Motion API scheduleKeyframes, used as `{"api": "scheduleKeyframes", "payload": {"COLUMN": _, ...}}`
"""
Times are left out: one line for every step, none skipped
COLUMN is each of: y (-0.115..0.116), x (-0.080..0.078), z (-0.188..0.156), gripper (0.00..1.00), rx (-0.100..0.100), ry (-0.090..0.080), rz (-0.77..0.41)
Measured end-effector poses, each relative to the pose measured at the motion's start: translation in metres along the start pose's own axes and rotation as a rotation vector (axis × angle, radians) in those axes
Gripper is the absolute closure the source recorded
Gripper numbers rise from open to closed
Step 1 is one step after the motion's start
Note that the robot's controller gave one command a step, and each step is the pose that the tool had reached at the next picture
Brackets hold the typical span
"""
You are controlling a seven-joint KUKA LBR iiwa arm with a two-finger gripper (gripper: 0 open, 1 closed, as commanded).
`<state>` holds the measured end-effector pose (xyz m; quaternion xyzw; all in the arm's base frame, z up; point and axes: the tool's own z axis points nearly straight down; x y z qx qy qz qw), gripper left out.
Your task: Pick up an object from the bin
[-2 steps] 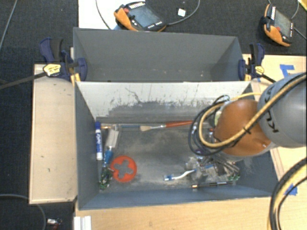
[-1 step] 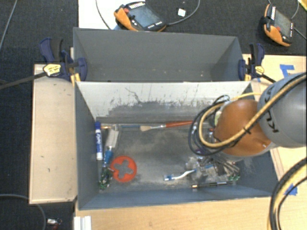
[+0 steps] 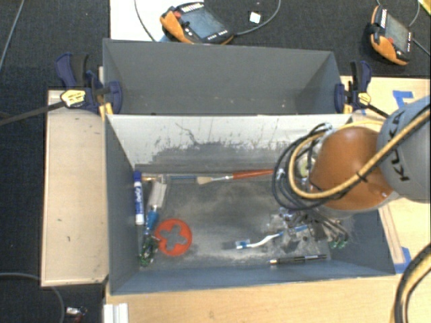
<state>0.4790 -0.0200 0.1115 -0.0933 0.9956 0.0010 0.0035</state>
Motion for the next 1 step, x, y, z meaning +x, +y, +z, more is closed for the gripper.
{"api": "scheduleKeyframes", "payload": {"y": -0.0006, "x": -0.0025, "z": -0.024, "gripper": 1.0, "rx": 0.002, "ry": -0.009, "rz": 0.002}}
